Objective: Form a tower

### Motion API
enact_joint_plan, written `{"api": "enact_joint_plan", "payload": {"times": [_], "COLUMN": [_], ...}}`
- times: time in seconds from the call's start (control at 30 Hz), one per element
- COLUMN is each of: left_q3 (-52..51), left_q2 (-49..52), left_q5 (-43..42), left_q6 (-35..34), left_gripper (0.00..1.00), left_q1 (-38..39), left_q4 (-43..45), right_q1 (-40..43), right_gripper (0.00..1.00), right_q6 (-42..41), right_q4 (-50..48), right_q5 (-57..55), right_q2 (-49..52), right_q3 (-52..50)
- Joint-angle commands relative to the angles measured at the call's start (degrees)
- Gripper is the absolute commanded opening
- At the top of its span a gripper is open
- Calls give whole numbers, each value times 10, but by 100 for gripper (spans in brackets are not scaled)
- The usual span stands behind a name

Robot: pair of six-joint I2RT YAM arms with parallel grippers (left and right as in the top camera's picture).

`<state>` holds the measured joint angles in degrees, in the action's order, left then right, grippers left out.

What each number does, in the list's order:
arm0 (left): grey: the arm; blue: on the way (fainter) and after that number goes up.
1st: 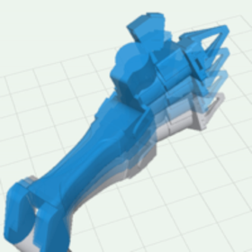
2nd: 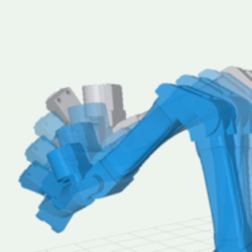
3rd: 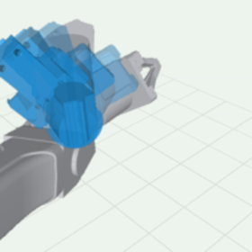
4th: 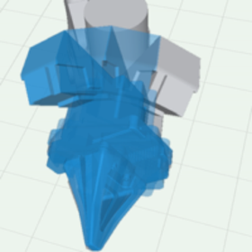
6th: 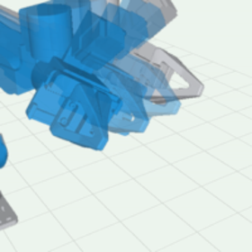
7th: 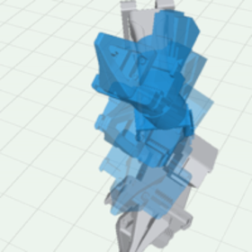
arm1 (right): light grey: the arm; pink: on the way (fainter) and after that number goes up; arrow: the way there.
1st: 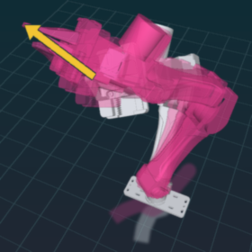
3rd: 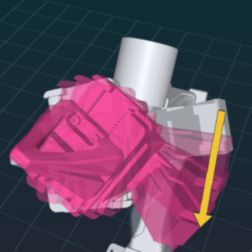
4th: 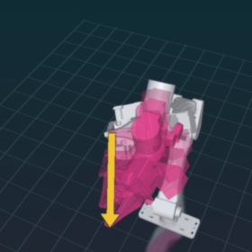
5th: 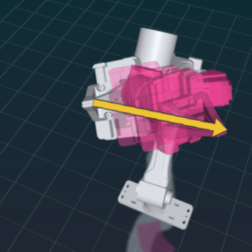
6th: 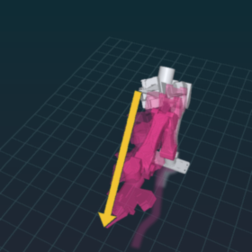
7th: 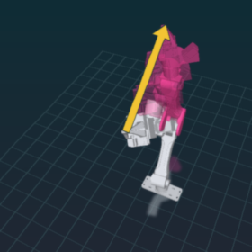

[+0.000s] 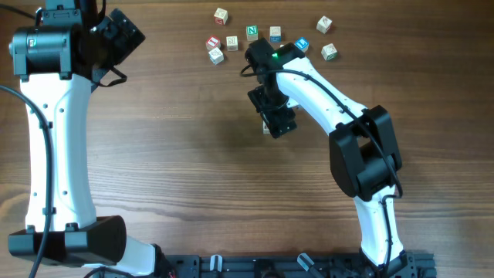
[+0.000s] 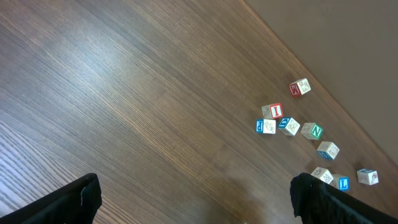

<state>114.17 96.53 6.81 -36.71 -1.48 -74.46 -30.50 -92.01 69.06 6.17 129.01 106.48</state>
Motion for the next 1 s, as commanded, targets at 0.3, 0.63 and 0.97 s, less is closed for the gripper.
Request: {"api": "enact_joint_plan", "payload": {"times": [0.3,0.63,0.97], "left_q3": [0,0,0], "left_q2": [-1,-1,-1], "left_q5": [7,7,7], "left_q6": [5,5,5], "left_gripper": [100,100,100], "left_q1": [-3,-3,-3], "left_q4": [0,0,0], "right_q1": [0,0,0], "right_gripper": [70,69,100], "right_q6": [-16,-9,90], "right_q4": [-7,-8,13], "right_q5": [-2,-1,40], "right_q2": [-7,-7,-24], "right_q3": [-4,-4,10]}}
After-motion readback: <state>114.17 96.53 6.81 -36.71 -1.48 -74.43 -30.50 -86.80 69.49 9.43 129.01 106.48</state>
